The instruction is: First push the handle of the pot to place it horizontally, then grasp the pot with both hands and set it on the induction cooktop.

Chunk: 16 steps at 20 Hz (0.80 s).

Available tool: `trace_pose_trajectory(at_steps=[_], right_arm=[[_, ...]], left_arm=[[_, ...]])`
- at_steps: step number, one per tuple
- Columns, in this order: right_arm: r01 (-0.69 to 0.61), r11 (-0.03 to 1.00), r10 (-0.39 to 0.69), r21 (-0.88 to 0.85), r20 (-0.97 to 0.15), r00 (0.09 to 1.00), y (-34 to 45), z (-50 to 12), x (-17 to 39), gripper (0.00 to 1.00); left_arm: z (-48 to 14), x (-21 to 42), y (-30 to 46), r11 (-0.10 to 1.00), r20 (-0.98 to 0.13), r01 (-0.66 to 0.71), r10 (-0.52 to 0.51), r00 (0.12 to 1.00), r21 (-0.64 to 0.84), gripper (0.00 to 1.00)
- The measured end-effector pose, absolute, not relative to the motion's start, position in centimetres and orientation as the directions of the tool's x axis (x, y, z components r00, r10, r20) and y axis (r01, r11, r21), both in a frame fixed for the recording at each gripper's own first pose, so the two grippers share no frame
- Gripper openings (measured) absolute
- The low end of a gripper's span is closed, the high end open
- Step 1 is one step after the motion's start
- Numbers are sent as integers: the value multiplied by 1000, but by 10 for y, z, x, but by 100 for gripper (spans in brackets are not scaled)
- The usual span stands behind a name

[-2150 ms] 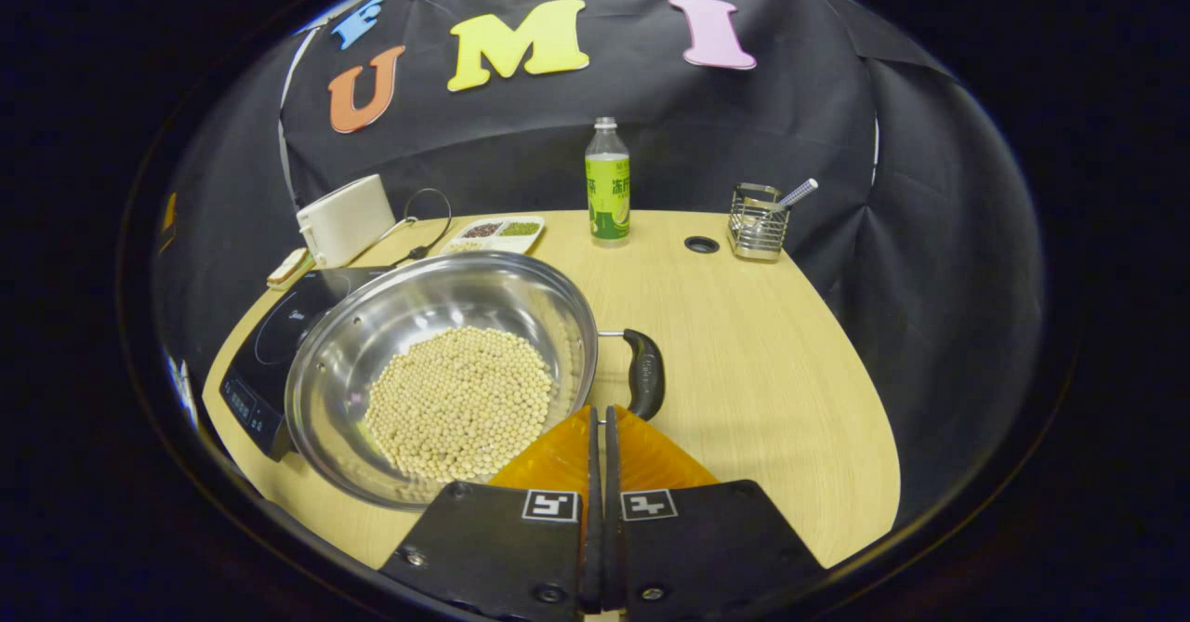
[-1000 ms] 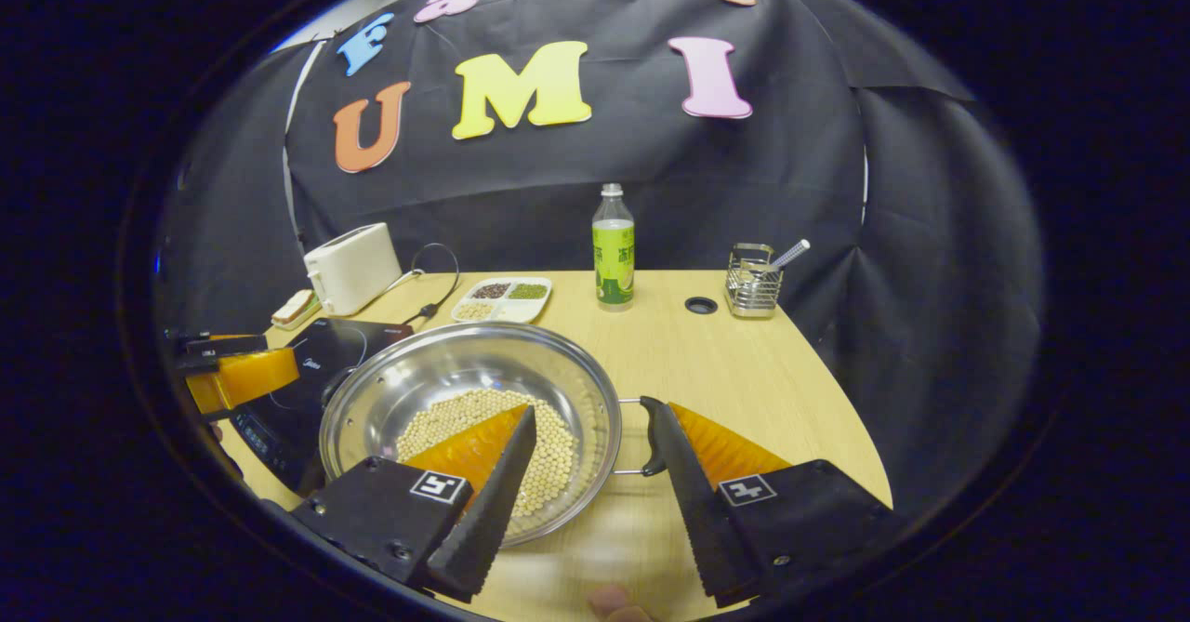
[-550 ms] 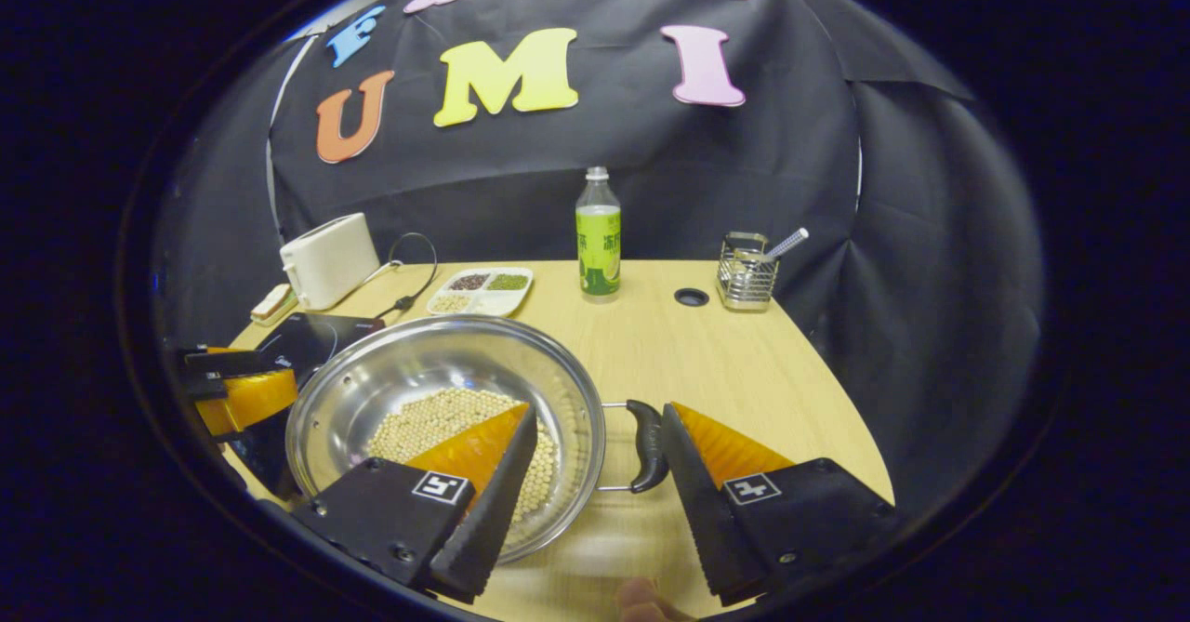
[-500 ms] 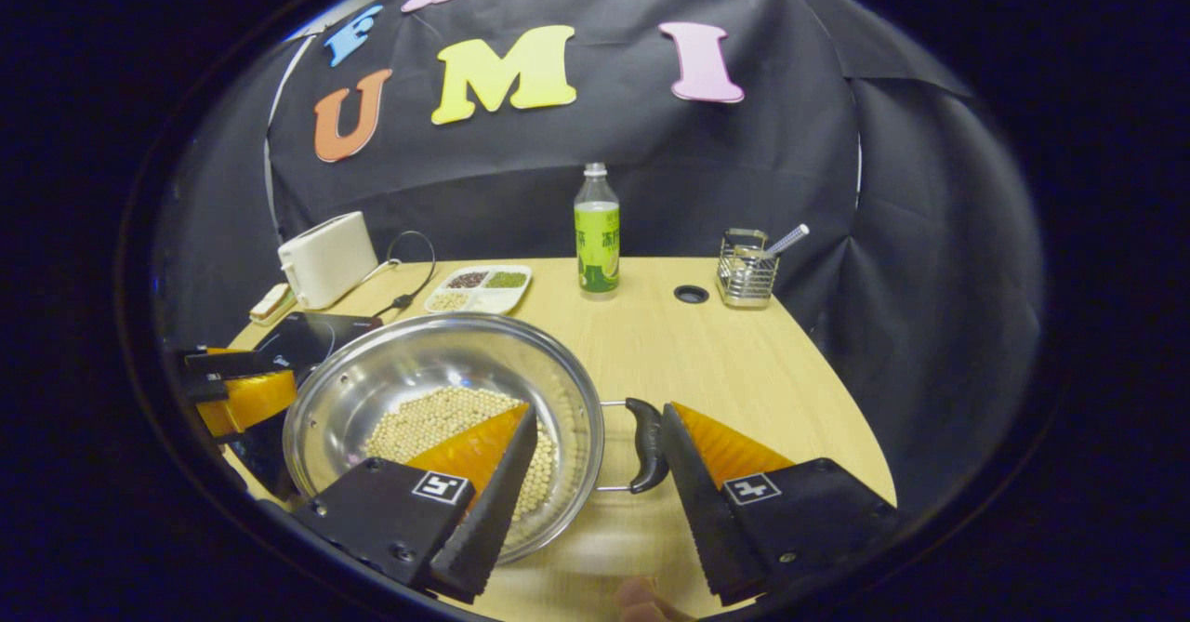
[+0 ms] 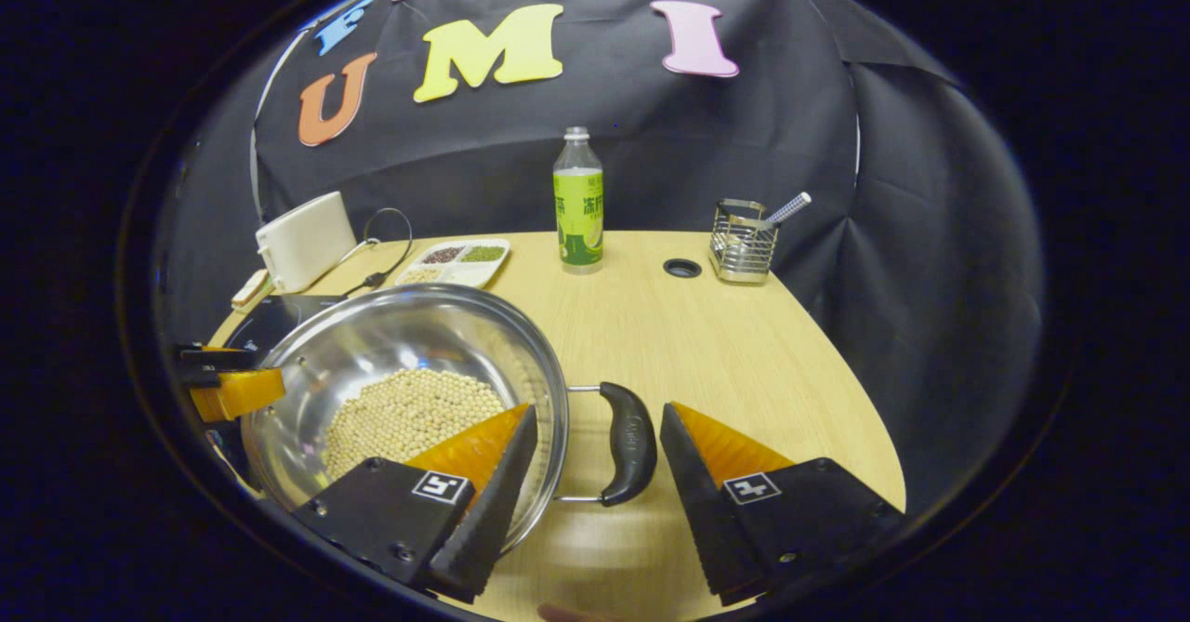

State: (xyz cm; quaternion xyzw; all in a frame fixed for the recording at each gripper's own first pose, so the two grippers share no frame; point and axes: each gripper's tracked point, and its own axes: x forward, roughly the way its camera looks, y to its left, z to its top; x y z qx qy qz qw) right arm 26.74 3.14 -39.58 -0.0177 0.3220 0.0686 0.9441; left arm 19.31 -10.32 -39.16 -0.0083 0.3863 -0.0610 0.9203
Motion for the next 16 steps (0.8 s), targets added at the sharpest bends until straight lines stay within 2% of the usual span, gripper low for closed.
trace_pose_trajectory(at_steps=[1, 3, 6, 8, 9, 10, 11, 12, 16], right_arm=[[-138, 990, 122, 22, -614, 780, 32, -398, 268, 86], [-132, 991, 122, 31, -625, 771, 32, -403, 268, 85], [-140, 990, 131, 36, -633, 763, 34, -409, 271, 85], [-142, 989, 137, 45, -646, 751, 37, -414, 271, 85], [-131, 990, 137, 60, -660, 739, 39, -415, 268, 83], [-117, 991, 126, 59, -660, 740, 37, -414, 270, 75], [-114, 991, 130, 67, -664, 736, 36, -413, 267, 70], [-115, 990, 139, 79, -666, 733, 38, -414, 268, 72], [-113, 989, 145, 92, -677, 721, 37, -412, 265, 67]], left_arm=[[-390, 191, -99, 994, -715, 97, -99, 693, -44, 82], [-393, 196, -101, 993, -704, 111, -104, 703, -35, 73], [-396, 198, -99, 995, -709, 98, -88, 700, -27, 75], [-397, 198, -97, 997, -715, 76, -76, 695, -33, 72], [-398, 198, -97, 996, -719, 73, -83, 690, -44, 67], [-396, 196, -97, 996, -720, 78, -88, 688, -47, 64], [-395, 197, -97, 996, -719, 77, -88, 690, -48, 75], [-394, 195, -96, 996, -718, 64, -87, 691, -60, 64], [-395, 198, -97, 997, -724, 64, -81, 685, -51, 58]])
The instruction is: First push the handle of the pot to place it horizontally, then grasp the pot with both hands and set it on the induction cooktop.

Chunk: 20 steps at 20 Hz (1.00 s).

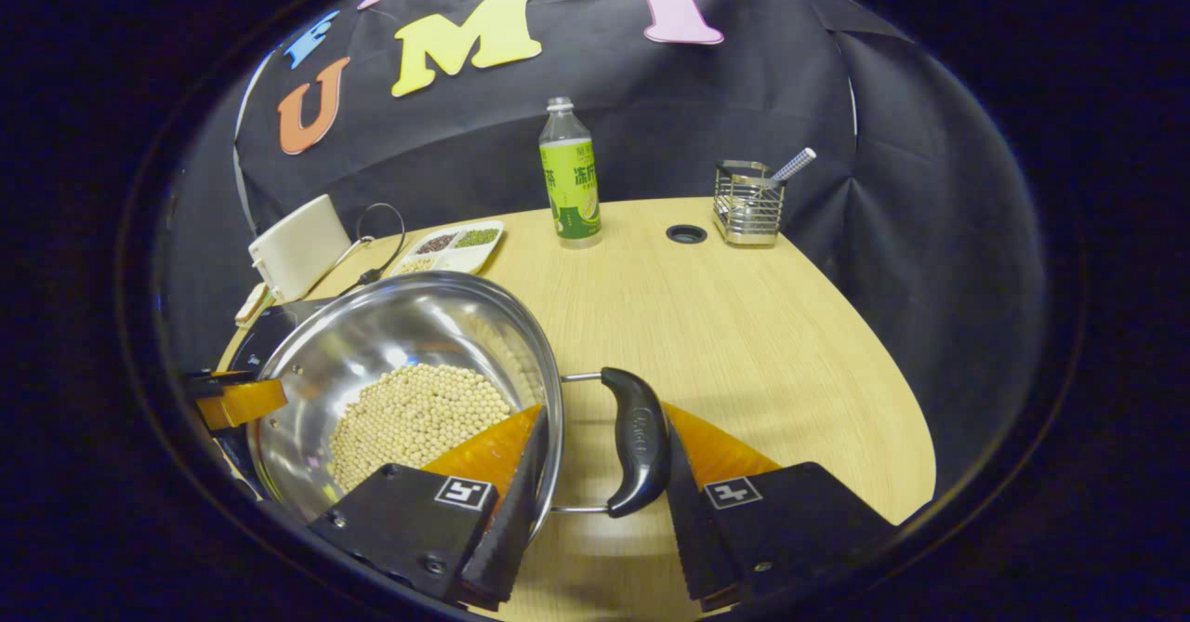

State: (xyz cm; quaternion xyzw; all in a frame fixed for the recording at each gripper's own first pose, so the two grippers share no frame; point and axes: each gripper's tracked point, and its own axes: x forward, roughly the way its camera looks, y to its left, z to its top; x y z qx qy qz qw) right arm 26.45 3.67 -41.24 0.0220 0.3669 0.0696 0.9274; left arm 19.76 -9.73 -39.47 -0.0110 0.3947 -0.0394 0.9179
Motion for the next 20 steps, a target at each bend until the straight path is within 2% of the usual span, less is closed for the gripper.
trace_pose_trajectory(at_steps=[8, 20], right_arm=[[-103, 990, 140, 95, -699, 701, 23, -398, 239, 63], [-50, 996, 86, 74, -633, 769, -9, -309, 175, 64]], left_arm=[[-385, 171, -107, 995, -749, 90, -82, 658, -30, 57], [-307, 129, -127, 985, -668, 156, -165, 726, -74, 57]])
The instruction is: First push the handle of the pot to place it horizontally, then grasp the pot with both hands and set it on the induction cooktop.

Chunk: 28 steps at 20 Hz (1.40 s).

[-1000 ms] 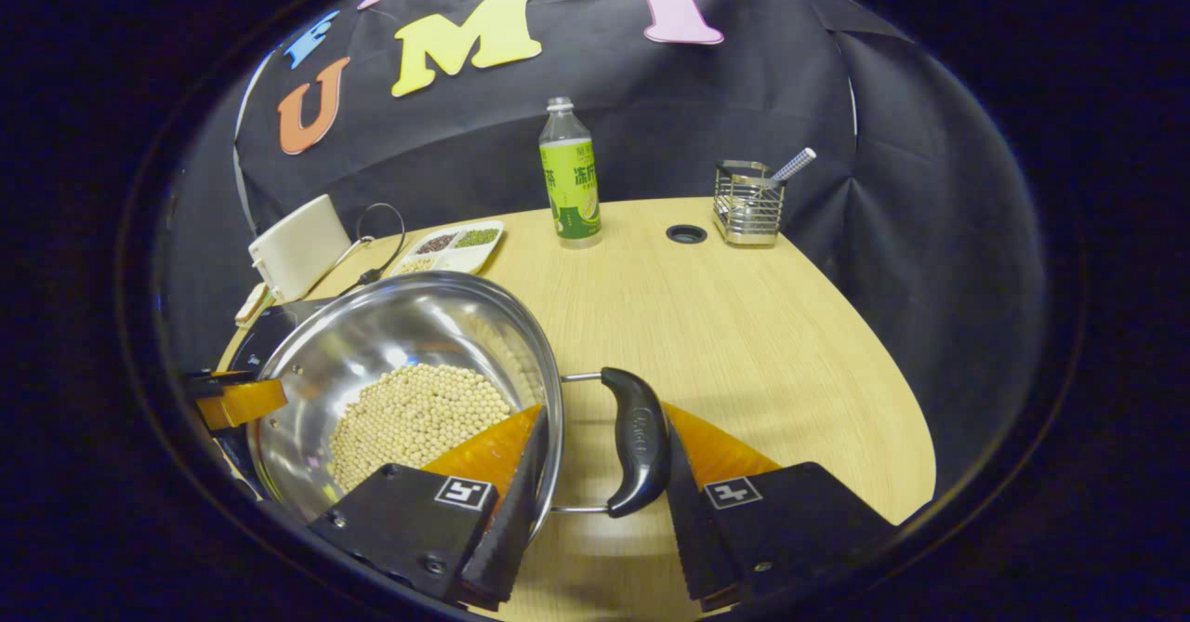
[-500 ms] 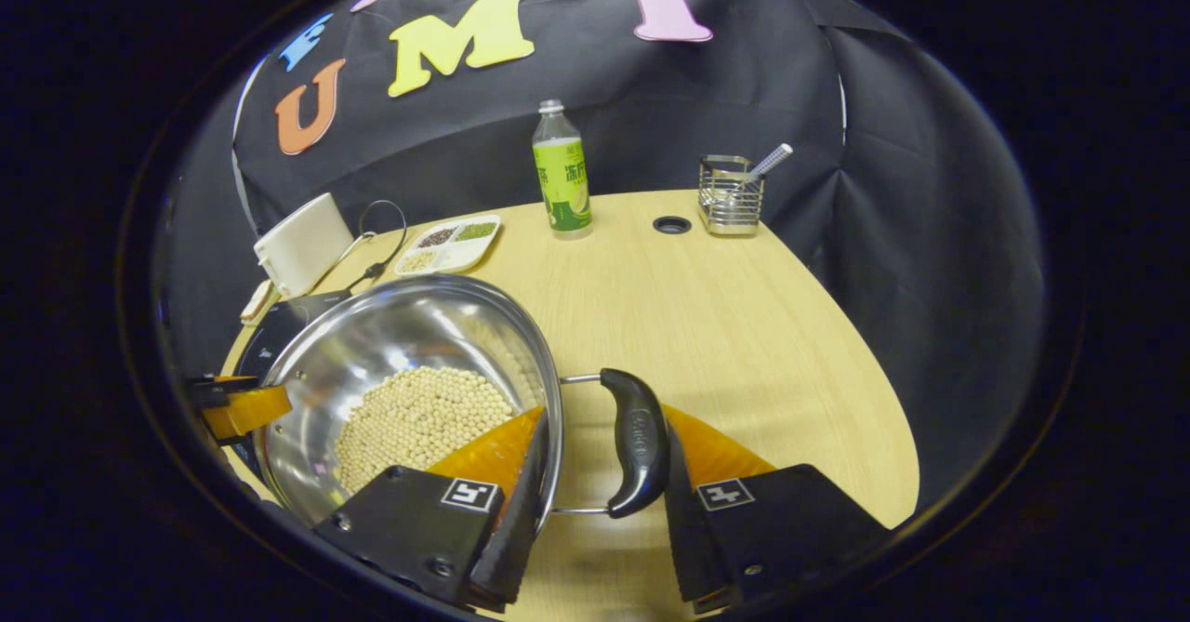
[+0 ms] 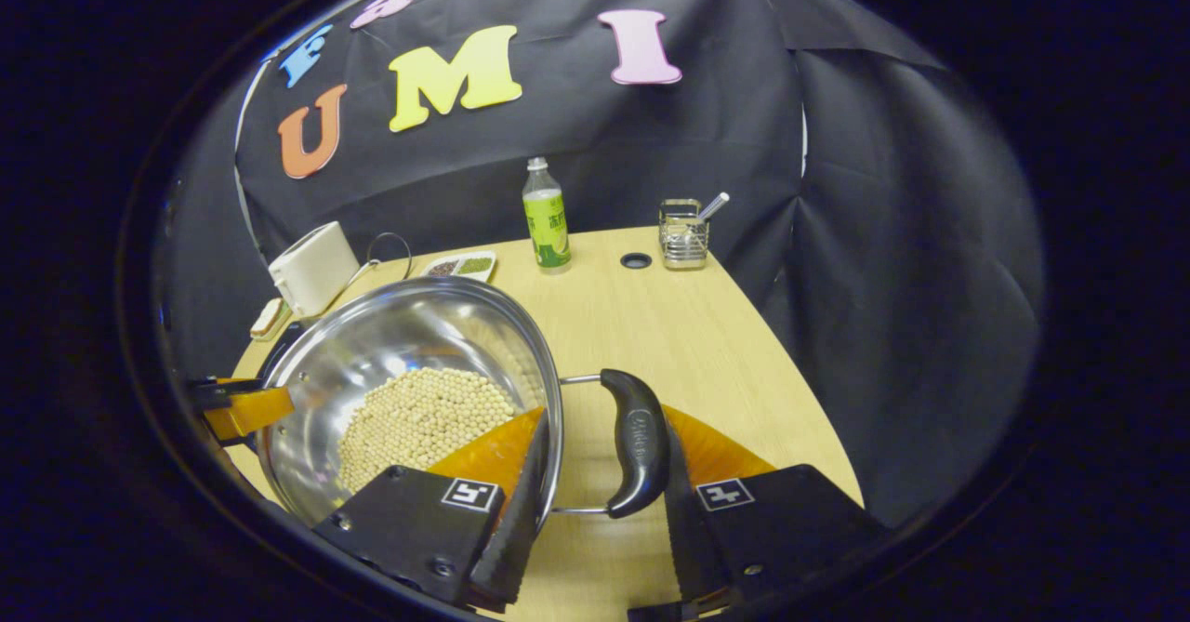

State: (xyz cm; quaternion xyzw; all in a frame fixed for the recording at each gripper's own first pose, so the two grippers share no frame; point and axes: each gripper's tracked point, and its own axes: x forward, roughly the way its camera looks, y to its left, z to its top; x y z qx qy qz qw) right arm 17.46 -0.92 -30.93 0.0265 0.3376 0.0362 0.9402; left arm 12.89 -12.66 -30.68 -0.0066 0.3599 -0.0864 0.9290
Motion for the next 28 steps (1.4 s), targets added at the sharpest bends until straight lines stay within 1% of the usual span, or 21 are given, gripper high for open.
trace_pose_trajectory(at_steps=[8, 9, 11, 17, 18, 23, 24, 28], right_arm=[[-49, 993, 102, 104, -601, 793, 11, -264, 157, 63], [-52, 993, 107, 108, -600, 793, 16, -259, 156, 64], [-67, 991, 123, 116, -594, 795, 29, -252, 157, 62], [-116, 982, 182, 148, -584, 791, 79, -237, 169, 63], [-124, 981, 189, 150, -580, 793, 88, -234, 172, 62], [-167, 974, 224, 151, -579, 784, 139, -229, 189, 63], [-177, 973, 231, 148, -580, 781, 149, -230, 191, 61], [-210, 967, 256, 148, -578, 775, 188, -229, 202, 62]], left_arm=[[-257, 121, -106, 984, -603, 167, -169, 779, -61, 57], [-252, 121, -101, 985, -599, 163, -166, 783, -59, 57], [-242, 121, -91, 986, -585, 155, -157, 796, -54, 57], [-216, 131, -44, 993, -549, 115, -103, 829, -12, 57], [-215, 133, -34, 994, -546, 105, -92, 833, -8, 57], [-214, 144, 13, 999, -541, 49, -44, 840, -5, 57], [-214, 146, 22, 999, -539, 37, -32, 842, -3, 57], [-211, 155, 55, 1000, -534, -13, 13, 846, 4, 57]])
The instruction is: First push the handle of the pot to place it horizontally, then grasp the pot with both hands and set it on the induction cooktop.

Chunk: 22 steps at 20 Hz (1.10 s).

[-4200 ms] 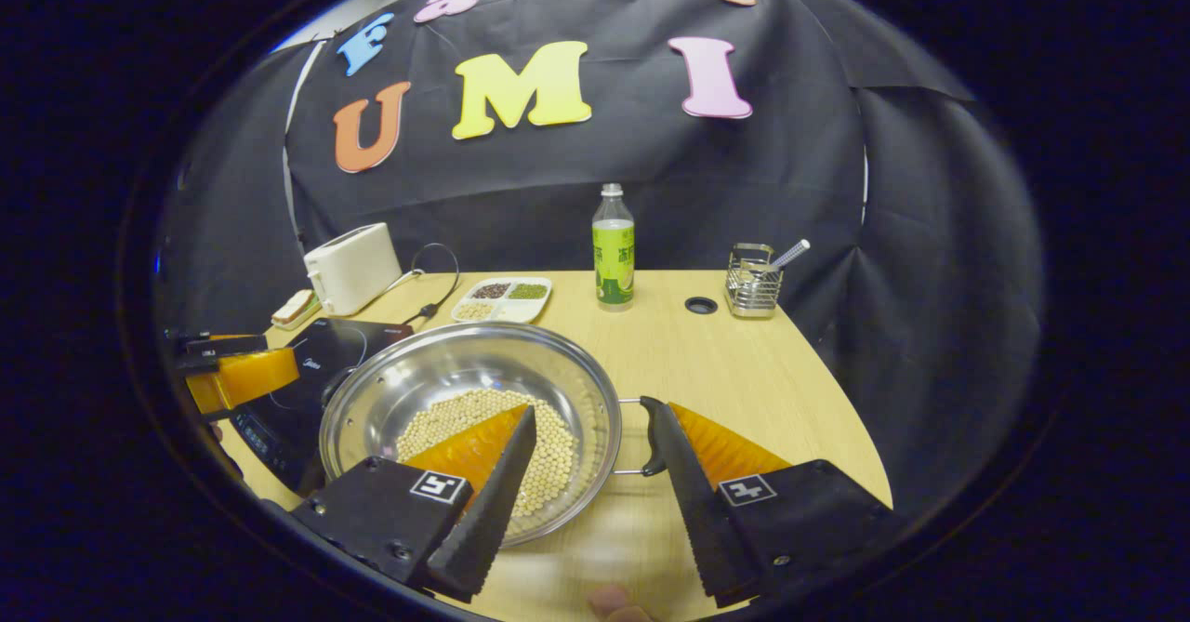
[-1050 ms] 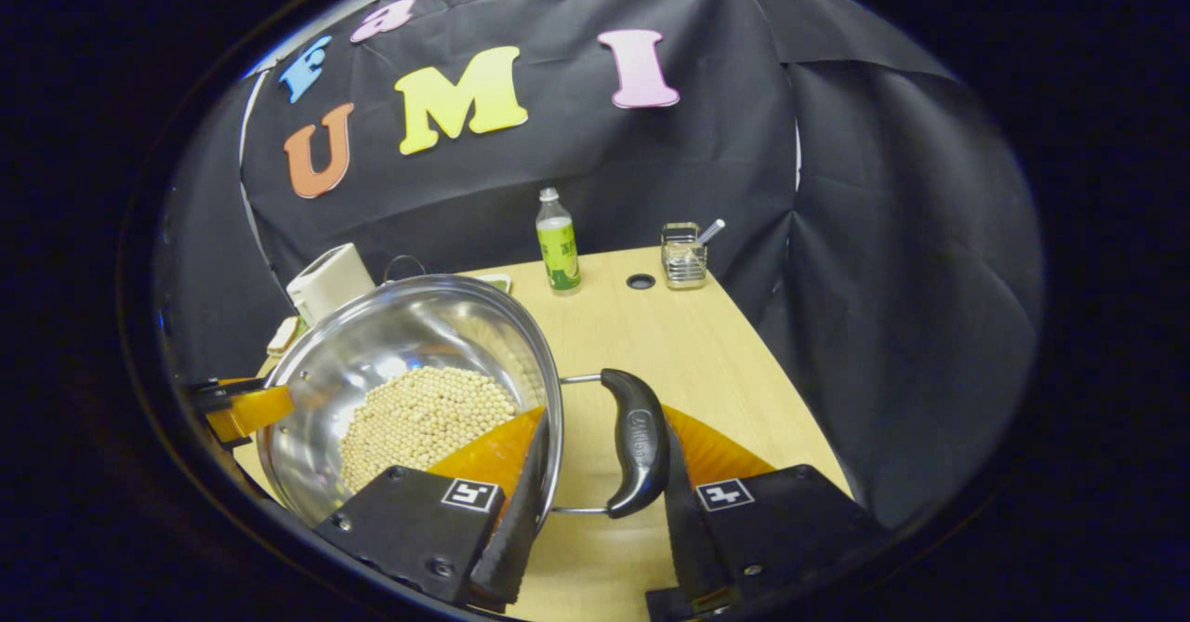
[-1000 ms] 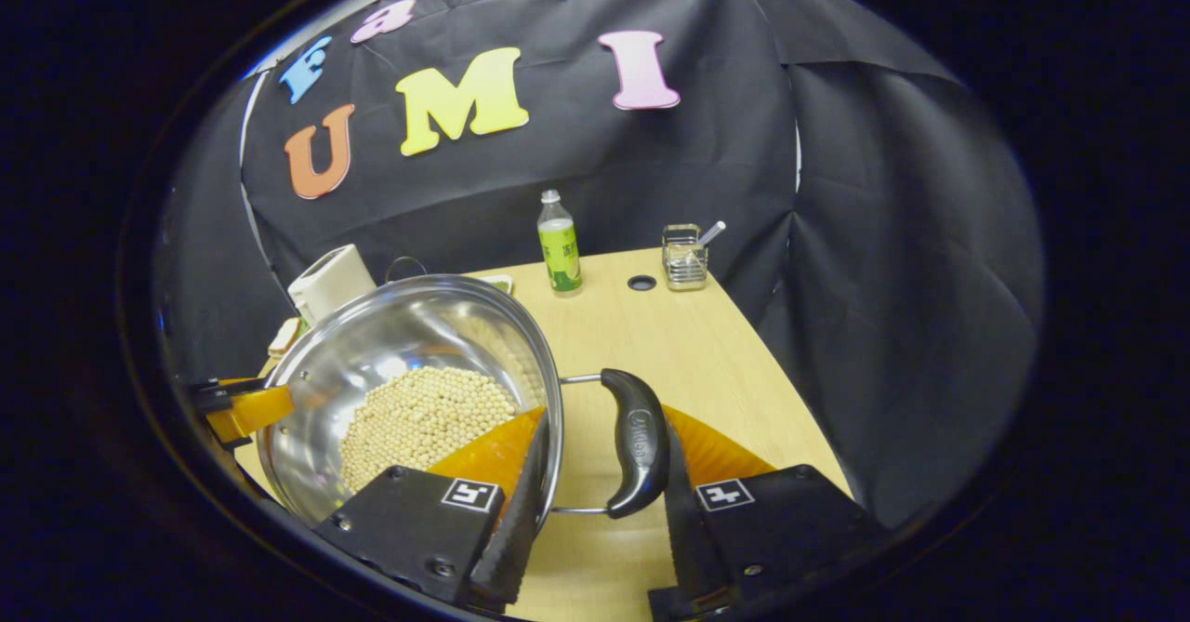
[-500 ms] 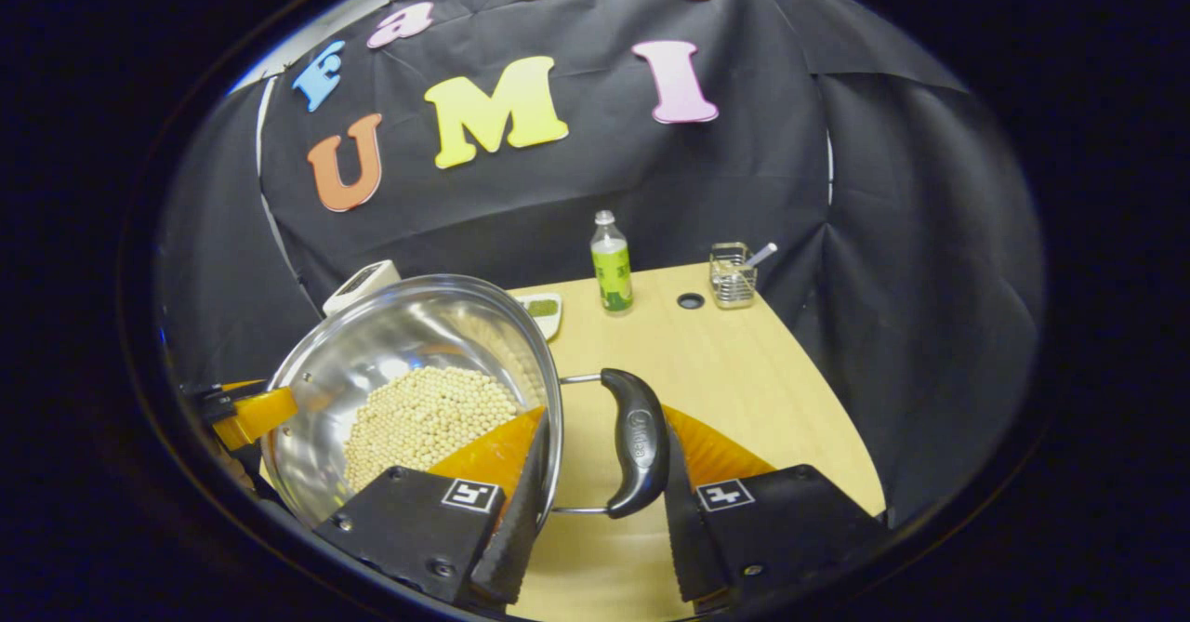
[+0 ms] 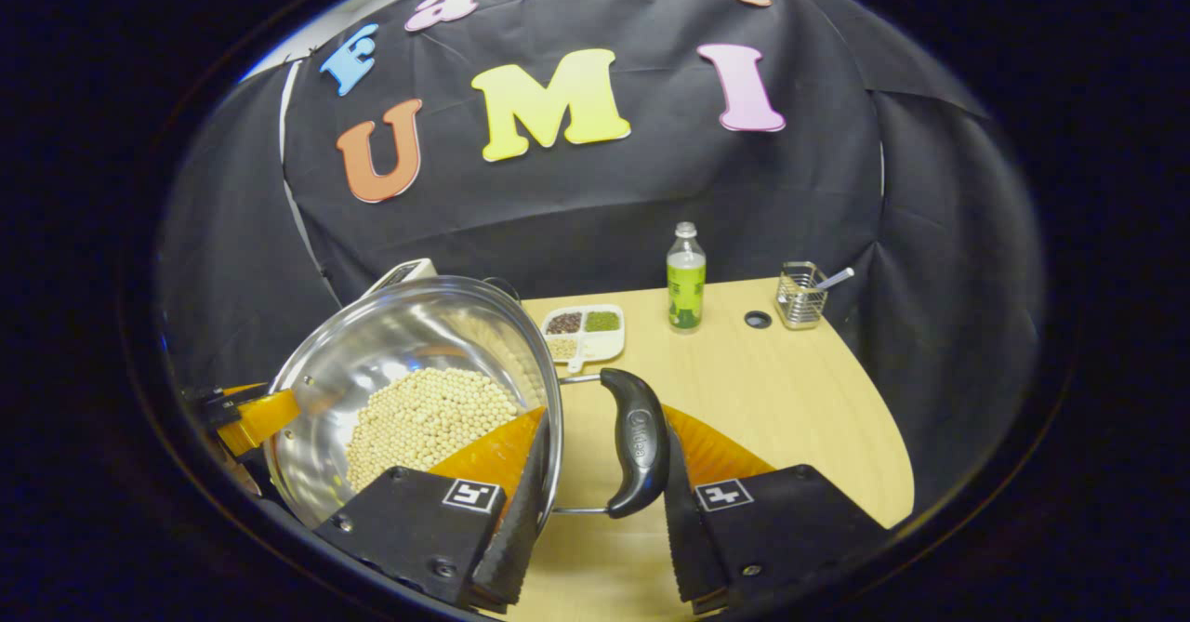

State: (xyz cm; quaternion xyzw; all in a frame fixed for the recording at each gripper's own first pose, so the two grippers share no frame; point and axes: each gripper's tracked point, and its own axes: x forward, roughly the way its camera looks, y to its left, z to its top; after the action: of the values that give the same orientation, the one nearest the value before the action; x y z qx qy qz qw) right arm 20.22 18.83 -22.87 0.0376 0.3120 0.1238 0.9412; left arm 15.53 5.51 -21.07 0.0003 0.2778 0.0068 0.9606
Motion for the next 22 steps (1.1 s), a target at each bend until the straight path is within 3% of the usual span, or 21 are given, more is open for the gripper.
trace_pose_trajectory(at_steps=[22], right_arm=[[-263, 952, 302, 158, -636, 710, 304, -297, 263, 63]], left_arm=[[-280, 207, 153, 990, -602, -132, 132, 787, 45, 57]])
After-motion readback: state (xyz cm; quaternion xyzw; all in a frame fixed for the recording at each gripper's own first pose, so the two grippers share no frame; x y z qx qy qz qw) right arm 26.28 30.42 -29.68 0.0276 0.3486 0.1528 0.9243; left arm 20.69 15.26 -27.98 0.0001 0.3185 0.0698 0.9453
